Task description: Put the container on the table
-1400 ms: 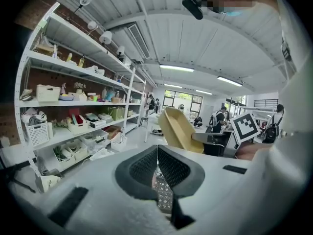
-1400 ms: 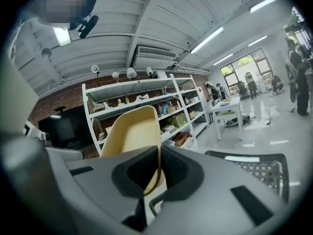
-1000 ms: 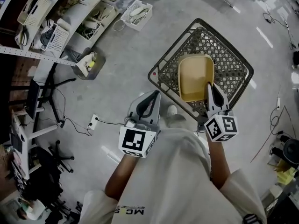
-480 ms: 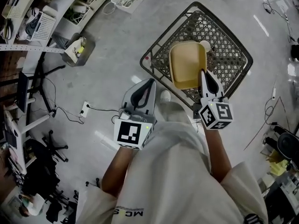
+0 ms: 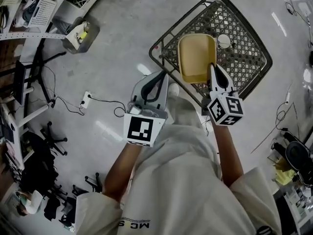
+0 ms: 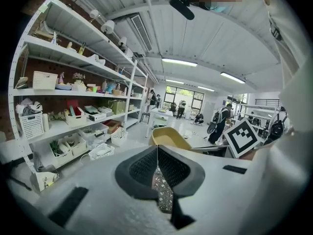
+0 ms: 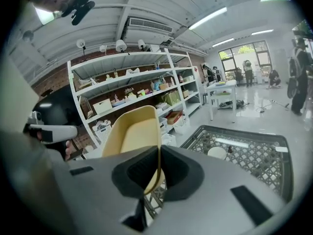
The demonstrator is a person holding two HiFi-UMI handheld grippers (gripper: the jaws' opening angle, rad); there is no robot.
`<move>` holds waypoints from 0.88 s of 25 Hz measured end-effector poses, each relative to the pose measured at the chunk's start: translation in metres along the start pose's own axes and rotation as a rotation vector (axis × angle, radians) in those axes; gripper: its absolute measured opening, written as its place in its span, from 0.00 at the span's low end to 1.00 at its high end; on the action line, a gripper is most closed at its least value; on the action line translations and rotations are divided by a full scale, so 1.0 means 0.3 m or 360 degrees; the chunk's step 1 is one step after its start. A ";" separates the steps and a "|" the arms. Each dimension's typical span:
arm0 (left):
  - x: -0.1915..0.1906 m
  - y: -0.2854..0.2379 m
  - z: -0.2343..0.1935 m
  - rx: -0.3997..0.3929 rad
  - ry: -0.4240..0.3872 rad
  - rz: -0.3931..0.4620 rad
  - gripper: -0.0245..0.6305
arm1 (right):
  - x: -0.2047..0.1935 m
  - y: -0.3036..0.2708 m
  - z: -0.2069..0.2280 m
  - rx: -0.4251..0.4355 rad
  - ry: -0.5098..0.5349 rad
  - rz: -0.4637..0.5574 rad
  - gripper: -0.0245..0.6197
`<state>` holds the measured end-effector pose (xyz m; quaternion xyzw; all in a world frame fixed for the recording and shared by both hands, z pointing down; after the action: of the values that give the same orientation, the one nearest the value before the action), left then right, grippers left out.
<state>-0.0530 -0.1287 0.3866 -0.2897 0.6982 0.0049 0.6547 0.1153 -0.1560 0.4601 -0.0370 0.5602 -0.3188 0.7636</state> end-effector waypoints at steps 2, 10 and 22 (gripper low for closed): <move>-0.025 -0.017 -0.003 0.0004 0.0002 -0.0008 0.08 | -0.033 -0.028 0.011 -0.0003 -0.0005 -0.0030 0.08; -0.139 -0.088 -0.007 -0.0035 -0.0036 -0.0067 0.08 | -0.166 -0.142 0.037 0.0016 -0.0022 -0.0131 0.08; -0.252 -0.170 -0.047 -0.0042 -0.0028 -0.0150 0.08 | -0.338 -0.327 0.058 0.0049 -0.0020 -0.0293 0.08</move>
<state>-0.0469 -0.1465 0.4768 -0.3309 0.6778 -0.0143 0.6564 0.0696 -0.1856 0.5915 -0.0786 0.5448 -0.3959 0.7351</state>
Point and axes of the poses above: the fingertips, and each gripper's own axes: y backward along the fingers, z to its right, x out of its top, the point moved 1 cm from there along y, backward along the fingers, and after that the axes turned 7 degrees about x, right-handed, at the moved point
